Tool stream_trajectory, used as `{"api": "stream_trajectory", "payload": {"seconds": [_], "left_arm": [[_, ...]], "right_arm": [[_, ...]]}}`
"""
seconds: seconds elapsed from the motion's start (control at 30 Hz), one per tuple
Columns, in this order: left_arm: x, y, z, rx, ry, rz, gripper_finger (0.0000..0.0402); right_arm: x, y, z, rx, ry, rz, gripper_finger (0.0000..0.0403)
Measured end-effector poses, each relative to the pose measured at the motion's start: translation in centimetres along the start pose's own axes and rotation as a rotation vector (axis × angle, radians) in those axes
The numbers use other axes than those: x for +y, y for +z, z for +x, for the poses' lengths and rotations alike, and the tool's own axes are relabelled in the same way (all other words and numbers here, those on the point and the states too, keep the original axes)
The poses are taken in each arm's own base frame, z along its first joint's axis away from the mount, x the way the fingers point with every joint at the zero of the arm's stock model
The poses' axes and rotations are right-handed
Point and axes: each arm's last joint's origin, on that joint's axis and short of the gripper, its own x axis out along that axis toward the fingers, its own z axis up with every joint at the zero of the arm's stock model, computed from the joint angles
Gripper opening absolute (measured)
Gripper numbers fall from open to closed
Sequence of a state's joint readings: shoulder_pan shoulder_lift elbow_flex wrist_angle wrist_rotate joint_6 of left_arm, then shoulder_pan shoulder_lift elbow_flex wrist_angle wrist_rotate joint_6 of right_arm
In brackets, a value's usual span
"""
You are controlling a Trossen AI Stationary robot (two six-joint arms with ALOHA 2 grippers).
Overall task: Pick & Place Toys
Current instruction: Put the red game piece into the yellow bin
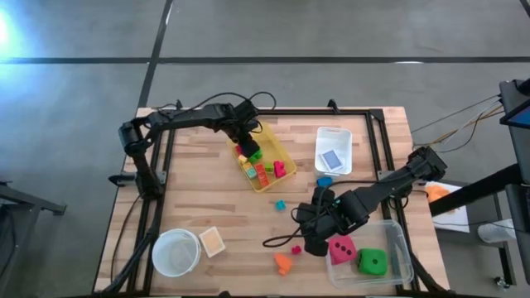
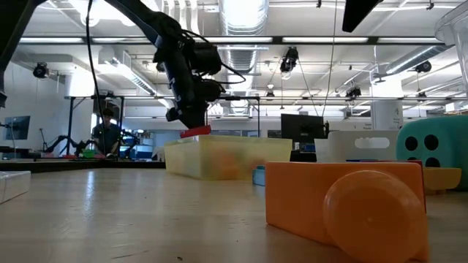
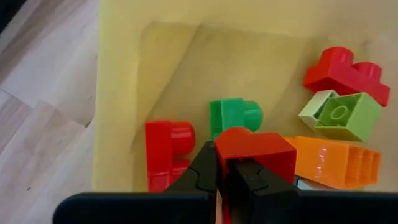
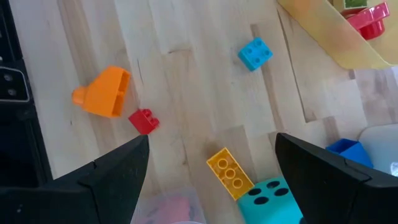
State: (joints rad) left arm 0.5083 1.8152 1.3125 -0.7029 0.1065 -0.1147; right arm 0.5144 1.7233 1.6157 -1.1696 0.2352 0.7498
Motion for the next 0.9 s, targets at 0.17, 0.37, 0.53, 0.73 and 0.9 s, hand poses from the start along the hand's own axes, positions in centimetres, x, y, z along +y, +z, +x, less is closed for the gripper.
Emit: {"api": "stream_trajectory", "payload": {"seconds": [0.17,0.37,0.53,0.73,0.9], "left_arm": [[0.2,-0.1,0.8,0.028,0.005,-0.018,0.0010],[0.3,-0.2,1.4,0.052,0.008,-0.021,0.0010],[0.3,-0.2,1.4,0.052,0.009,-0.024,0.0010],[0.4,-0.5,1.6,0.069,0.018,-0.028,0.0010],[0.4,-0.7,1.6,0.081,0.024,-0.030,0.0010]], "right_arm": [[0.0,0.0,0.0,-0.003,0.002,0.006,0.0343],[0.2,-0.1,0.0,-0.001,0.004,0.002,0.0343],[0.4,-0.3,0.0,0.001,0.005,-0.011,0.0343],[0.3,-0.5,0.3,0.008,-0.002,-0.017,0.0343],[0.3,-0.5,0.3,0.009,-0.004,-0.019,0.0343]]}}
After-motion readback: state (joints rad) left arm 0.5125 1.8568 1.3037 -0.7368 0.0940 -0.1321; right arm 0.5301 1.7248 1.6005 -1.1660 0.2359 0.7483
